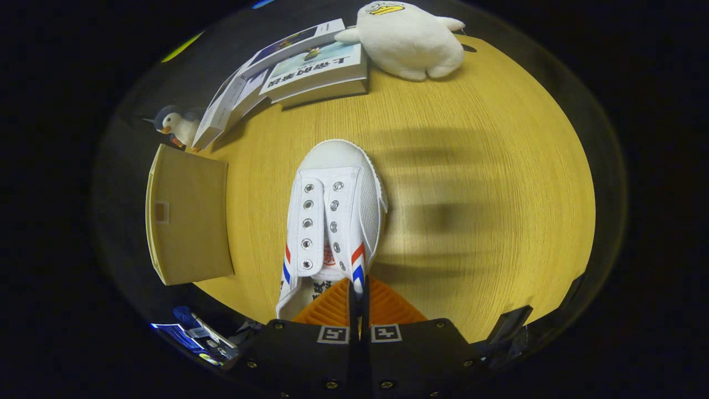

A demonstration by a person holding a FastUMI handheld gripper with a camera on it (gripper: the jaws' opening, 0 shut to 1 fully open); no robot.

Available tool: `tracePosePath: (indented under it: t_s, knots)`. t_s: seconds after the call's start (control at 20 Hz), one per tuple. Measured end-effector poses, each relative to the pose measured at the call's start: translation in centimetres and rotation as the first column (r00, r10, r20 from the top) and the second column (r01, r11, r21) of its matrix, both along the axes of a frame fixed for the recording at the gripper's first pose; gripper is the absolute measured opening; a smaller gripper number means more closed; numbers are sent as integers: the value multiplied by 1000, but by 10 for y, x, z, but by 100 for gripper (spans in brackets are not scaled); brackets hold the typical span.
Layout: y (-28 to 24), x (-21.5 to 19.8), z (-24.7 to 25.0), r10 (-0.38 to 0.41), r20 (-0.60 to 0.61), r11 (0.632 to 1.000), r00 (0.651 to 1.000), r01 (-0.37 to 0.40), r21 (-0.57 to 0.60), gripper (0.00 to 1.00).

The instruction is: Open the storage box then place both shoes into the box .Put the left shoe in first, then the right shoe, with the right side of both shoes facing outward in a uniform manner.

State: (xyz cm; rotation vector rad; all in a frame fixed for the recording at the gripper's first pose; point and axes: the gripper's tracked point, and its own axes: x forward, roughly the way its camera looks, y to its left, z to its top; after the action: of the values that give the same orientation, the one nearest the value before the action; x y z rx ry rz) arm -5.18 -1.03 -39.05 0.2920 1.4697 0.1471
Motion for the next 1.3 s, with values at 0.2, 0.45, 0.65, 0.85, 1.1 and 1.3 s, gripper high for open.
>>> tracePosePath:
  t_s: [0.2, 0.45, 0.65, 0.85, 1.1, 1.3]
  knots:
    - [12, 4, 32, 6, 35, 1000, 999, -7, 23, 0]
    - [27, 14, 70, 42, 87, 999, 995, -44, 16, 0]
    - [46, 24, 100, 68, 124, 997, 990, -72, 32, 0]
    - [69, 30, 121, 100, 147, 993, 984, -108, 42, 0]
    - [99, 35, 141, 177, 173, 982, 969, -186, 35, 0]
    - [126, 43, 150, 245, 190, 968, 951, -251, 8, 0]
